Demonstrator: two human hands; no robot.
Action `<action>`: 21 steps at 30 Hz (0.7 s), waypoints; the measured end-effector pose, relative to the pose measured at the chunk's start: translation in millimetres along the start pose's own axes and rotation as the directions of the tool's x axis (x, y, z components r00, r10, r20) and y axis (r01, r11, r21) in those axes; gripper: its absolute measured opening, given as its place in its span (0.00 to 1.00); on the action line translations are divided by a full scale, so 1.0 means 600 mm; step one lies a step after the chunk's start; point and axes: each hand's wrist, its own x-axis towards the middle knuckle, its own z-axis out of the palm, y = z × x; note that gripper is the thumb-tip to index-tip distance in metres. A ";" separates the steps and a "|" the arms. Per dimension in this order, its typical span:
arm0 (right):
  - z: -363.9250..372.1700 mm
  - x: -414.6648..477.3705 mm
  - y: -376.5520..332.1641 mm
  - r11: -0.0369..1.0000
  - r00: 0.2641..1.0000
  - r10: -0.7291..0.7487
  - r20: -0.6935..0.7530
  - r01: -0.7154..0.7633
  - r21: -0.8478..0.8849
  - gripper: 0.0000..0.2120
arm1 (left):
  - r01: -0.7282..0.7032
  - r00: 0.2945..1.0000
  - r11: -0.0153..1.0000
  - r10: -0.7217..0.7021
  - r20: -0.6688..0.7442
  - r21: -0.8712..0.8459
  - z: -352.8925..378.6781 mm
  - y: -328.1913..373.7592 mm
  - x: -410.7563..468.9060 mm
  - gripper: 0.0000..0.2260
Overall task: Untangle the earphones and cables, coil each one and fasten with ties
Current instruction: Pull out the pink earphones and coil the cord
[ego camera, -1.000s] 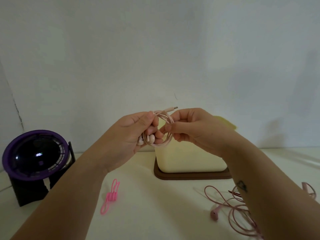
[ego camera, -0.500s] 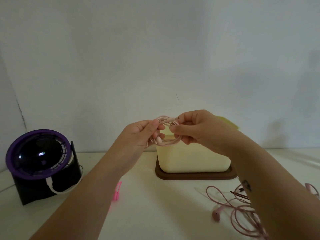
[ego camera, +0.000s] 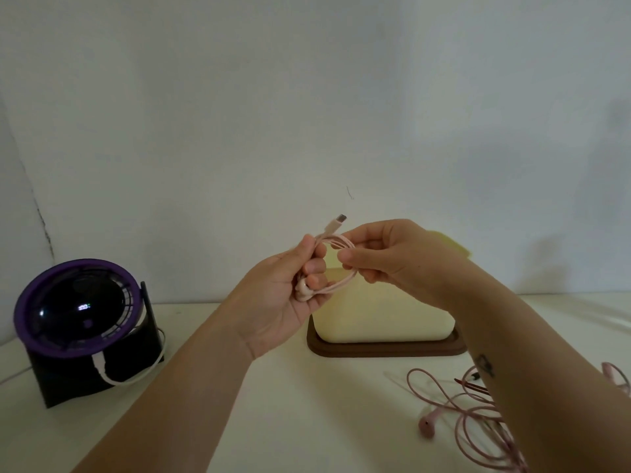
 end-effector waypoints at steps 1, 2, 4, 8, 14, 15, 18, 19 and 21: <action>0.001 0.000 0.000 0.999 1.000 -0.021 -0.005 0.021 -0.026 0.05 | 0.020 1.000 1.000 -0.020 0.008 -0.008 -0.001 0.001 -0.001 0.09; 0.003 0.000 -0.001 0.997 0.999 -0.045 -0.004 0.045 -0.059 0.05 | 0.034 0.999 0.999 -0.034 0.013 -0.017 -0.001 0.002 -0.002 0.09; 0.006 -0.001 -0.006 0.993 0.997 -0.079 0.012 0.080 -0.092 0.06 | 0.039 0.999 0.999 -0.039 0.005 -0.010 -0.004 0.005 -0.002 0.09; 0.006 0.000 -0.008 0.997 0.995 -0.076 0.060 0.076 0.004 0.17 | -0.004 1.000 0.982 0.009 -0.028 0.187 -0.005 0.005 -0.002 0.12; 0.018 0.002 -0.008 0.993 0.993 -0.115 0.007 0.115 0.026 0.20 | -0.022 0.999 0.840 0.033 -0.009 0.542 0.002 0.004 -0.013 0.15; 0.019 0.002 -0.009 0.991 0.991 -0.132 0.000 0.132 0.010 0.17 | -0.014 1.000 0.822 0.022 -0.006 0.570 0.004 0.004 -0.015 0.16; 0.024 0.003 -0.008 0.983 0.984 -0.172 -0.041 0.169 -0.067 0.08 | -0.015 1.000 0.774 0.021 -0.002 0.633 0.009 0.002 -0.017 0.18; 0.025 0.004 -0.008 0.982 0.982 -0.180 -0.057 0.176 -0.072 0.06 | -0.021 0.999 0.764 0.038 -0.012 0.645 0.010 0.002 -0.018 0.17; 0.026 0.006 -0.007 0.982 0.980 -0.183 -0.079 0.179 -0.053 0.04 | -0.035 0.996 0.742 0.083 -0.040 0.670 0.010 0.002 -0.016 0.17</action>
